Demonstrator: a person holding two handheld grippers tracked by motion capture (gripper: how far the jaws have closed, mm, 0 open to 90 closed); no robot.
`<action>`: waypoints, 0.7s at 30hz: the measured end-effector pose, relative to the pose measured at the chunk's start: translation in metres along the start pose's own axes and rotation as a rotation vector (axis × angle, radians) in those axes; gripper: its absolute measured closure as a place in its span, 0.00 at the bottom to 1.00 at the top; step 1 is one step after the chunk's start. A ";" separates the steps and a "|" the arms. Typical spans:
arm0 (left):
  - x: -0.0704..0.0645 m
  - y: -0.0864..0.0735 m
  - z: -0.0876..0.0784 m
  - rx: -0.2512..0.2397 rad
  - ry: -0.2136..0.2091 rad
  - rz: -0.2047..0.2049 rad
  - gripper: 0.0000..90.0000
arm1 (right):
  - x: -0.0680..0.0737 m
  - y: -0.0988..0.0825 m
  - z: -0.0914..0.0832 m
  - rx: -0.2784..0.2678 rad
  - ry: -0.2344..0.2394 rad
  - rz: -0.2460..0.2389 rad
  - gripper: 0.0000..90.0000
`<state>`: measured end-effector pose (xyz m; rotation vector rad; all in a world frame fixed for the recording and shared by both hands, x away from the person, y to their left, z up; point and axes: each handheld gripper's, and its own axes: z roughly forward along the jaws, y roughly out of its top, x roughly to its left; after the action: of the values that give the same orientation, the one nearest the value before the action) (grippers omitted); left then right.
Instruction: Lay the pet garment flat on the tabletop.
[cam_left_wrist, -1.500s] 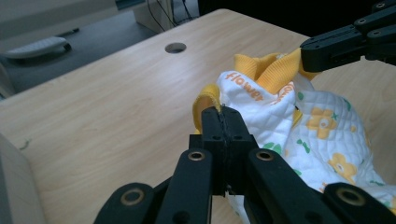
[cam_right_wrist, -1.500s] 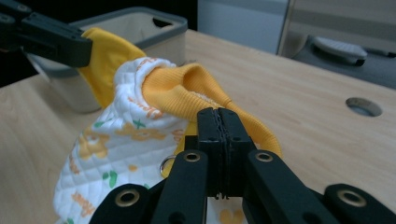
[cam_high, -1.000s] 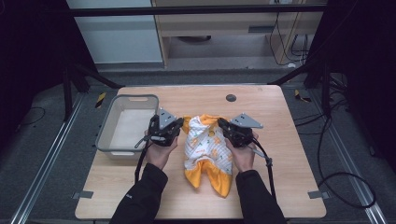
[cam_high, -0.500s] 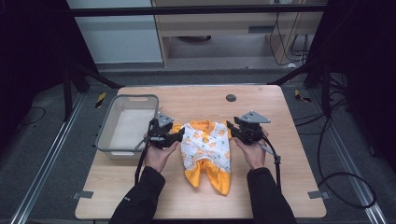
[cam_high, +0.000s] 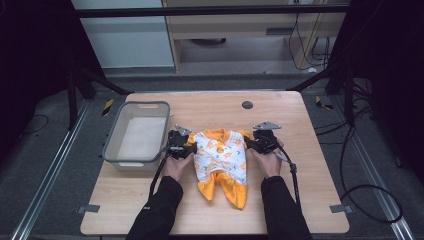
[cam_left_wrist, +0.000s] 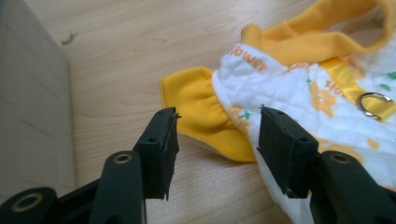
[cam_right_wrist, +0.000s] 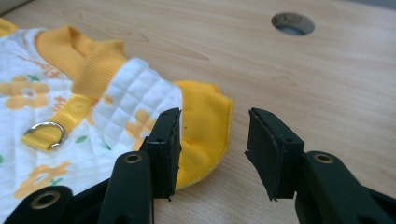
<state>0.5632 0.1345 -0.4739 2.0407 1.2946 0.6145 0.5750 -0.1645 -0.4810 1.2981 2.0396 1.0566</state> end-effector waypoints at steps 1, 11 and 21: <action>0.000 -0.001 0.003 0.016 -0.006 -0.011 0.53 | -0.001 -0.002 0.003 0.010 0.004 0.010 0.61; -0.007 -0.005 0.014 0.056 -0.025 0.006 0.80 | 0.000 -0.015 0.014 0.080 0.084 0.039 0.95; -0.008 0.002 0.003 -0.027 -0.020 0.018 1.00 | 0.002 -0.004 -0.007 -0.028 0.074 0.005 0.98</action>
<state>0.5632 0.1261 -0.4750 2.0334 1.2508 0.6153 0.5669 -0.1666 -0.4804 1.2681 2.0692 1.1468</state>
